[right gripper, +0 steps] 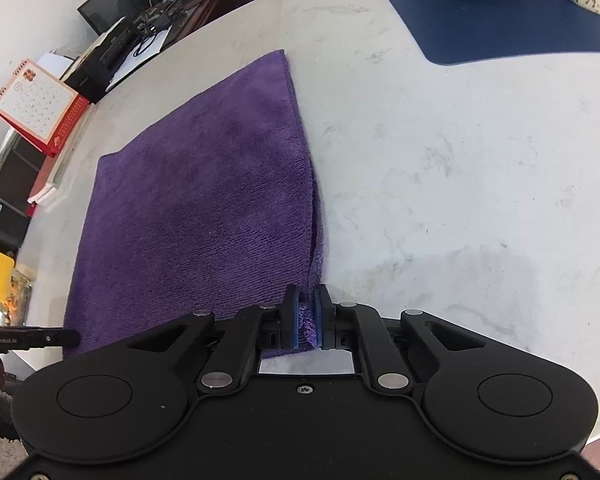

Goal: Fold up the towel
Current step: 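Pinch the towel edge with the right gripper beside the left gripper, then lift the pinched towel edge with both grippers and fold it over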

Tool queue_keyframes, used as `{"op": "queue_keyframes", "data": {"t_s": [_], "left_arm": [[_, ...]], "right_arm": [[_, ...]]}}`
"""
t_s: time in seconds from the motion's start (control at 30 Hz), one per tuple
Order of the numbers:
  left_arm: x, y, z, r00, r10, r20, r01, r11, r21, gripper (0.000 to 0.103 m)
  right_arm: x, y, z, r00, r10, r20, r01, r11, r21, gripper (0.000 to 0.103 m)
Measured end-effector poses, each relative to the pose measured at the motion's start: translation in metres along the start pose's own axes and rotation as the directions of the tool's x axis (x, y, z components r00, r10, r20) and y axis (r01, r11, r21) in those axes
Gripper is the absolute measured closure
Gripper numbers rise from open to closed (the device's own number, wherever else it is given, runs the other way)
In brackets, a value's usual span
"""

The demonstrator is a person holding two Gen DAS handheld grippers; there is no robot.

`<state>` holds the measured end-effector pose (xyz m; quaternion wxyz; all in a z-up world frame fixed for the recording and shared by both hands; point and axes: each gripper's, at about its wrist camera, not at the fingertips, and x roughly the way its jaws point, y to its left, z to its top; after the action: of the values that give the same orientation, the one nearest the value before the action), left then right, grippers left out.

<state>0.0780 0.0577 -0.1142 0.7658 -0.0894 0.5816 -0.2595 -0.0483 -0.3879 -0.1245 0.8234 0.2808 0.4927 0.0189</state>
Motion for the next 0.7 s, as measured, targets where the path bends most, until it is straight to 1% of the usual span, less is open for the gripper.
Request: {"op": "queue_keyframes", "data": {"t_s": [0.1,0.2,0.3,0.43,0.57,0.67,0.7], "left_arm": [[-0.007,0.001,0.001,0.999,-0.034,0.033,0.035,0.999,-0.022,0.097],[-0.013,0.002,0.005,0.996,-0.048,0.07,0.051,0.998,-0.04,0.097],[-0.018,0.003,0.009,0.992,-0.061,0.106,0.067,0.996,-0.056,0.097],[-0.025,0.007,0.016,0.982,-0.09,0.164,0.106,0.99,-0.095,0.097],[-0.032,0.012,0.029,0.971,-0.107,0.215,0.135,0.984,-0.12,0.098],[-0.038,0.016,0.042,0.96,-0.12,0.254,0.156,0.979,-0.128,0.098],[-0.04,0.018,0.048,0.954,-0.129,0.272,0.171,0.976,-0.137,0.098]], "right_arm": [[-0.002,-0.014,0.001,0.995,0.101,0.012,-0.102,0.99,0.1,0.097],[-0.005,-0.022,0.005,0.988,0.153,0.028,-0.155,0.976,0.154,0.097],[-0.01,-0.026,0.012,0.976,0.209,0.055,-0.216,0.957,0.191,0.097],[-0.012,-0.025,0.026,0.957,0.274,0.092,-0.287,0.935,0.208,0.097],[-0.008,-0.018,0.046,0.942,0.314,0.116,-0.332,0.922,0.201,0.097],[-0.003,-0.012,0.063,0.93,0.344,0.128,-0.364,0.911,0.196,0.097],[-0.001,-0.01,0.069,0.927,0.352,0.129,-0.371,0.909,0.192,0.097]]}}
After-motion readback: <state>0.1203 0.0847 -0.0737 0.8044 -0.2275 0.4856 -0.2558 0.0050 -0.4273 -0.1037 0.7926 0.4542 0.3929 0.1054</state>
